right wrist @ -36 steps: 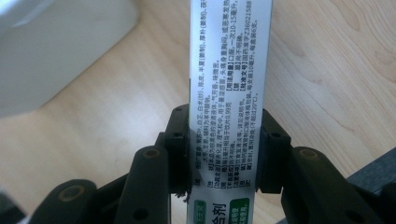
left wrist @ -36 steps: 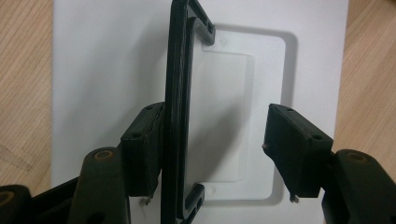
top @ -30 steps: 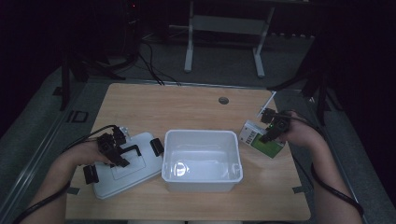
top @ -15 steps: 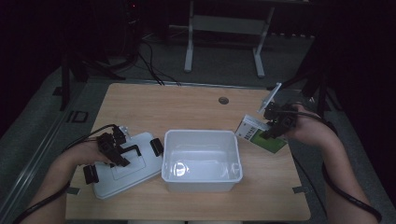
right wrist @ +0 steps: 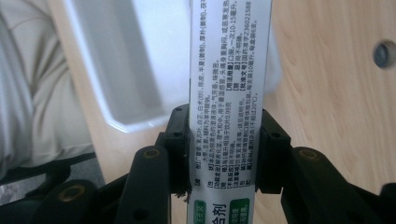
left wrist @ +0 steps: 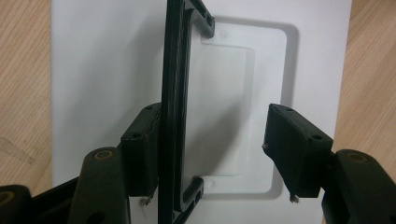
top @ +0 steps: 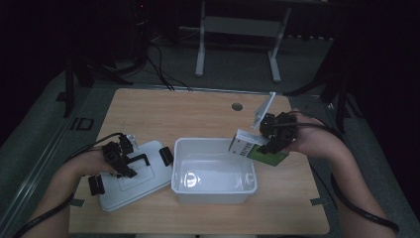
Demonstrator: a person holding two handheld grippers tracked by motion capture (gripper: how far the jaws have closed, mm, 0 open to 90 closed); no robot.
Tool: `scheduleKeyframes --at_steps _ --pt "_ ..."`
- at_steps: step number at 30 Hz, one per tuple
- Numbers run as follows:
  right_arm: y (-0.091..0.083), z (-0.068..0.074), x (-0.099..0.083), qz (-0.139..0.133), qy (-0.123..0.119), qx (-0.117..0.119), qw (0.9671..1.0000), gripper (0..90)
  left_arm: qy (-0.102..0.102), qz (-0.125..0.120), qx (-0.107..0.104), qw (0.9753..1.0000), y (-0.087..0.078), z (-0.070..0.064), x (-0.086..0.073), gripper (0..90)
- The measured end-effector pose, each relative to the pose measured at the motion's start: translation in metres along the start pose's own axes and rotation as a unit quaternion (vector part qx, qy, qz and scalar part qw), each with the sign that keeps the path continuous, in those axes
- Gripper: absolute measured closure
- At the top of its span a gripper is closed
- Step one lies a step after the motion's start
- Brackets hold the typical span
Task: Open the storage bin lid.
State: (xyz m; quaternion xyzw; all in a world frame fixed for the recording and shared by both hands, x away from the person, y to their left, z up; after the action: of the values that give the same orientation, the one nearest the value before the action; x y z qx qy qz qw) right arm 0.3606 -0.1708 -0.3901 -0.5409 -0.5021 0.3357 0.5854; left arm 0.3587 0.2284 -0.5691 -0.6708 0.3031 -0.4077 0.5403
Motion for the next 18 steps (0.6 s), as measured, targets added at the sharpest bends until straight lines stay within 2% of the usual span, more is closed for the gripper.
scheduleKeyframes --at_steps 4,6,9,13,18 --pt "0.002 0.016 0.013 -0.001 -0.027 0.015 0.9995 64.0 -0.002 -0.002 0.001 1.0 -0.001 -0.001 0.0 39.9" --pt "0.002 0.023 0.02 -0.003 -0.033 0.022 0.9992 63.9 -0.002 -0.003 0.0 1.0 -0.001 -0.001 0.0 39.9" --pt "0.005 0.032 0.03 -0.017 -0.045 0.039 0.9981 64.0 -0.002 -0.005 0.0 1.0 0.0 -0.003 0.001 39.9" --pt "0.011 0.045 0.041 -0.012 -0.068 0.039 0.9968 63.9 0.002 0.0 0.001 1.0 0.0 -0.003 0.001 39.9" --pt "0.02 0.055 0.05 -0.009 -0.087 0.048 0.995 63.9 0.0 -0.001 0.0 1.0 -0.001 -0.003 0.0 39.9"
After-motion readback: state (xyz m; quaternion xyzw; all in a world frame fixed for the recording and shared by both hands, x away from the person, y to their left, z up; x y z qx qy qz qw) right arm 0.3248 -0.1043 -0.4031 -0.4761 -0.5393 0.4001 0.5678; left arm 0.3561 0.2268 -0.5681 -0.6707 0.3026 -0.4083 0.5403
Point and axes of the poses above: each handheld gripper's, and its own axes: y roughly forward along the jaws, x roughly out of its top, z roughly to its left, the point moved 9 cm from there along y, roughly forward along the jaws, and after that the axes turned 5 degrees about y, right-handed, at the moved point
